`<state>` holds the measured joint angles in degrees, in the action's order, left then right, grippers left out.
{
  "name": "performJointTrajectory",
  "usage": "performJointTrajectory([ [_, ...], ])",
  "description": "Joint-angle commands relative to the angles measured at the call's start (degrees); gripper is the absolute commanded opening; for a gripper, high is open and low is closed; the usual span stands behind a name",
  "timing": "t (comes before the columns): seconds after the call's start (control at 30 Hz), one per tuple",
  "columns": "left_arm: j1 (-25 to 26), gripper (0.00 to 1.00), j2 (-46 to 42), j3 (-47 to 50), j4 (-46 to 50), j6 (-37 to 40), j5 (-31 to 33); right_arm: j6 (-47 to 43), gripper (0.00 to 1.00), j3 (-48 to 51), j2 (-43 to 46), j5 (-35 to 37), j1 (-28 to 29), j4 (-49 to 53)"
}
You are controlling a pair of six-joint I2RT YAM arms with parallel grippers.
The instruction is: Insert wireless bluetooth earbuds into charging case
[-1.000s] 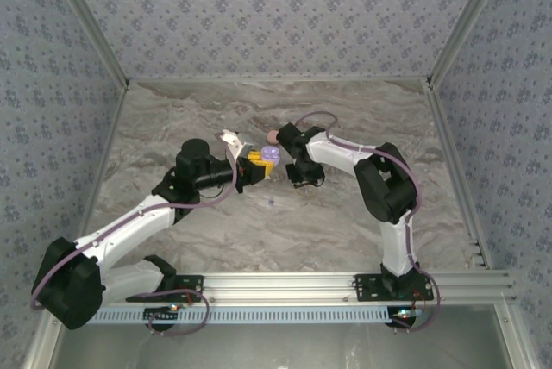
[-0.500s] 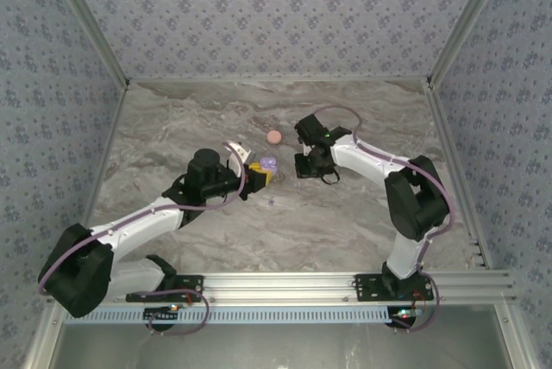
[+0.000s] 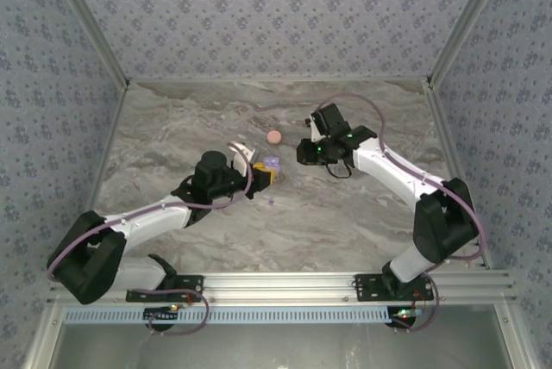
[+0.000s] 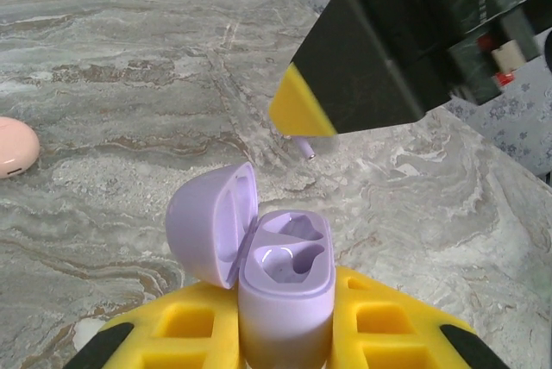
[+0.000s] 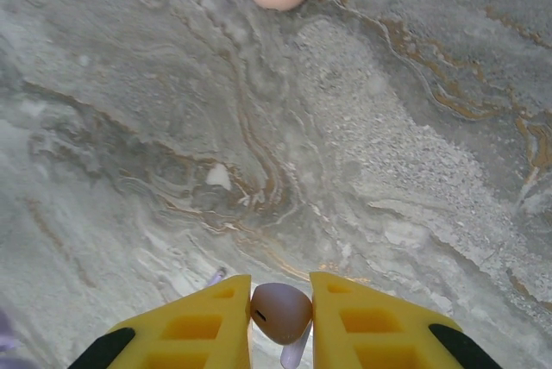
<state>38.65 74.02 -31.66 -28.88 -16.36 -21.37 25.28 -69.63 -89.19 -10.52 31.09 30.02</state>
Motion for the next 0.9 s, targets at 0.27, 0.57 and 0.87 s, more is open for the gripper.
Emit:
performJointTrajectory([
  [0.27,0.71,0.21,1.51,0.14,-6.98,-1.57,-0.78,-0.16,0.23,-1.78,5.70,-4.32,0.08,-2.39],
  [0.57,0.80,0.21,2.61,-0.53,-9.70,-3.23,-2.24,-0.41,0.23,-2.68,8.53,-7.20,1.20,-5.64],
  [0.87,1.12,0.21,2.75,-2.21,-10.58,-5.22,-2.37,-0.42,0.24,-3.08,9.55,-8.46,2.72,-8.35],
])
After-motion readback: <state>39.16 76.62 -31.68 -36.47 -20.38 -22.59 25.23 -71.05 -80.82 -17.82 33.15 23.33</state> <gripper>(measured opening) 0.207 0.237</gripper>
